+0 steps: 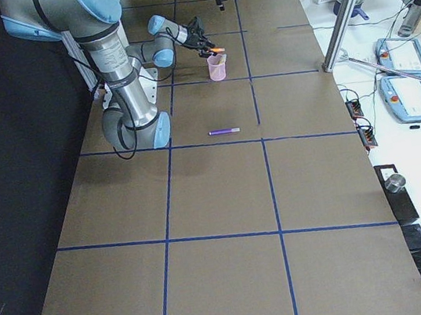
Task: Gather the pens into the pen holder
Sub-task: 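Drop the yellow highlighter into the cup while the left gripper nears the orange marker, then grasp the orange marker with the left gripper and lift it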
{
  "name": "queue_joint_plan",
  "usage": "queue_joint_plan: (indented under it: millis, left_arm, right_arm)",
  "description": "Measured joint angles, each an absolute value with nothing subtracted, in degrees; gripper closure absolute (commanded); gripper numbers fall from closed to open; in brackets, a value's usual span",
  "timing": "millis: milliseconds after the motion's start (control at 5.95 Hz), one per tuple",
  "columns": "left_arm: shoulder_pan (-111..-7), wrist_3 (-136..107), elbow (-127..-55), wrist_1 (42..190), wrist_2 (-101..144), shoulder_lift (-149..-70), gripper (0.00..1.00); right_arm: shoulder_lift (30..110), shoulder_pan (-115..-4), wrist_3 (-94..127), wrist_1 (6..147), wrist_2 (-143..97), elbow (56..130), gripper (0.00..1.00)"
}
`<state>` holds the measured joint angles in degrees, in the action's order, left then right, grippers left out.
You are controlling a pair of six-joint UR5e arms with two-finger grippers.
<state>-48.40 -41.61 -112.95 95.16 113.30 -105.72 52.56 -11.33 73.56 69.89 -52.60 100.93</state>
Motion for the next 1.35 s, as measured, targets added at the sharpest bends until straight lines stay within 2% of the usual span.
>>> queue_joint_plan:
  millis: [505,1009,1345]
  left_arm:
    - [-40.48,-48.76,-105.21,94.91,113.31,-111.76,0.00]
    - [-37.26,-52.08,-98.50,92.34,117.42,-114.96,0.07]
    - [-37.04,-52.50,-95.53,89.54,120.98,-117.22,0.16]
  right_arm:
    - [55.27,-15.08,73.48,70.52,-62.27,107.06,0.00]
    - [58.33,-27.21,72.16,79.57,-87.15,110.25,0.00]
    - [62.13,-35.74,68.39,81.11,-103.18,111.76,0.00]
